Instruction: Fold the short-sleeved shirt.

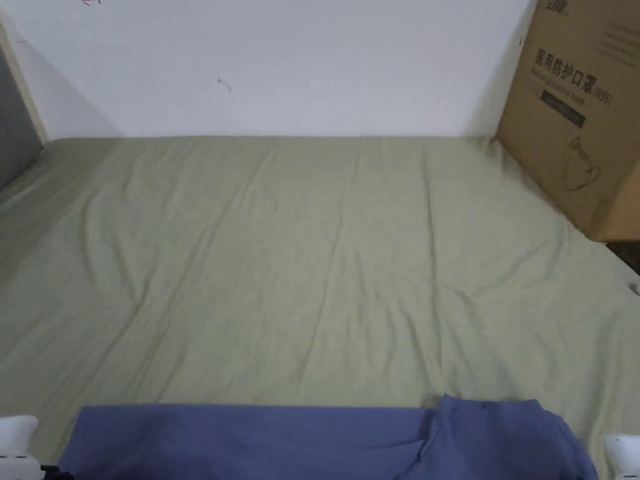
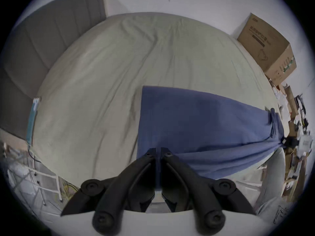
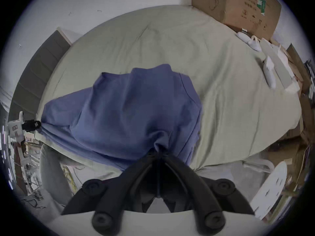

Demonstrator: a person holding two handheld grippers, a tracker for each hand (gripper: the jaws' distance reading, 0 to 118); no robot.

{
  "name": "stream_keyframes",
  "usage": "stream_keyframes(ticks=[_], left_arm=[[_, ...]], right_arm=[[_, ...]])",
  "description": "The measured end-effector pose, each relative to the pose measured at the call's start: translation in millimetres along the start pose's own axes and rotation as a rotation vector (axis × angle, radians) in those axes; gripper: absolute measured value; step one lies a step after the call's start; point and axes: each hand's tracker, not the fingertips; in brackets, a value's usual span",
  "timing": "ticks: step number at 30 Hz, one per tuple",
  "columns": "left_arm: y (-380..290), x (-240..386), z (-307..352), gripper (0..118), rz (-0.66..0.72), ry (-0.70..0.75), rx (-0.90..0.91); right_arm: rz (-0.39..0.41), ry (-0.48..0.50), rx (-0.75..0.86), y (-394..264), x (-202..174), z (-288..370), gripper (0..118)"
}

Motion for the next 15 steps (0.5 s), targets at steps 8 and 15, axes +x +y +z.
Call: stream_keyframes(ticks=[8,15], left_arm=[[13,7,36,112,0.052,0.01,0.118],[11,1,43,0,0.152,-0.078,0.187]], right_arm=[[0.09,-0.124,0.145,27,-39,37,79],[0.061,-0.041,0.331,52,-111,34,0]])
